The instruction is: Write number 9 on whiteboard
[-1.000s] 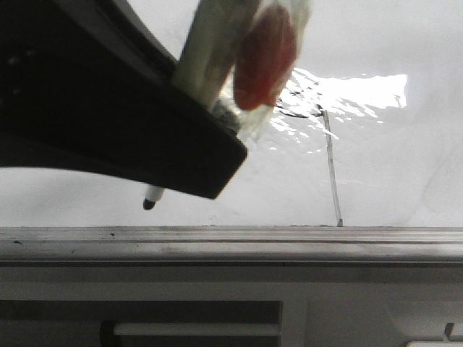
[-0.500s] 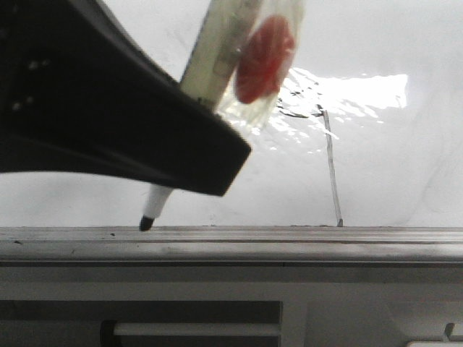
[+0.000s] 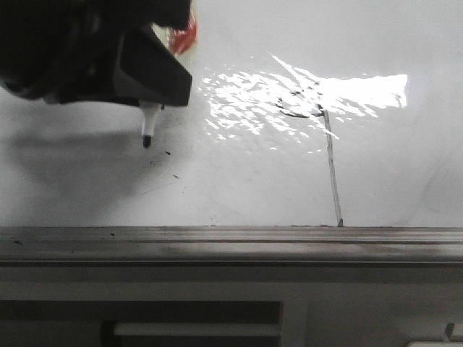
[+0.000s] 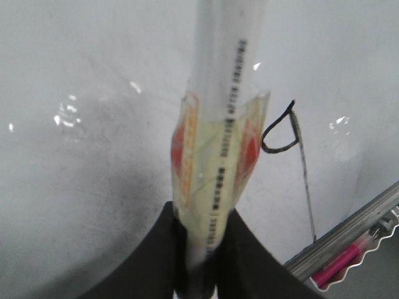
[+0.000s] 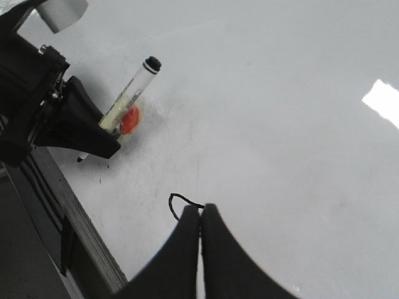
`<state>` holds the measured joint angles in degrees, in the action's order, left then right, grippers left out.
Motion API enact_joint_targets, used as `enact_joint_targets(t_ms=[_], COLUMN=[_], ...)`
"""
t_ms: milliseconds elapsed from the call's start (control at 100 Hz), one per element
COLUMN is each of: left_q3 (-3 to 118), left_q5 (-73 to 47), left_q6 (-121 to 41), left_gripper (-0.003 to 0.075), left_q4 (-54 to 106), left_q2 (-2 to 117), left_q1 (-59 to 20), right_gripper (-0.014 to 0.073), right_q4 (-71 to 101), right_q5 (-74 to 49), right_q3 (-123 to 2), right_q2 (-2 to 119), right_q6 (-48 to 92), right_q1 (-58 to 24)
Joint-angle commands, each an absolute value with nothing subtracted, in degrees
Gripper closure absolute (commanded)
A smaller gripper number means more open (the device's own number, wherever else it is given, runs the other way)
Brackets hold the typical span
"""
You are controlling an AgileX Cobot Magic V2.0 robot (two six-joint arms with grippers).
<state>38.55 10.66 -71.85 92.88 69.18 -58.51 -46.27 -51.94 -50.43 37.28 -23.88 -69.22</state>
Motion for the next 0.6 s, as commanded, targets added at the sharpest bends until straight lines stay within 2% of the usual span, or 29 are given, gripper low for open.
enact_joint_targets(t_ms=[0,140,590], left_q3=[40.28,40.41,40.50], left_q5=[14.07,17.72,26.25], left_q6=[-71.16,-71.16,-71.16], left_gripper=[0.0741,0.0741,0.0741], left_q4=[94.91,100.85,100.63], left_q2=[70.67,73.37,74.29], left_q1=[-60.71,-60.58,-60.50], right_gripper=[0.0652,0.0652,0.0652], right_q4=[-50.05,-50.20,-50.30], right_q5=[-50.06,-50.06,-48.78], right_q3=[-52.36,-52.36,-52.36], right_q2=[37.12,37.12,37.12], right_q6=[-24.71,-24.74,-26.70], right_q1=[-68.95,-68.95,-68.95])
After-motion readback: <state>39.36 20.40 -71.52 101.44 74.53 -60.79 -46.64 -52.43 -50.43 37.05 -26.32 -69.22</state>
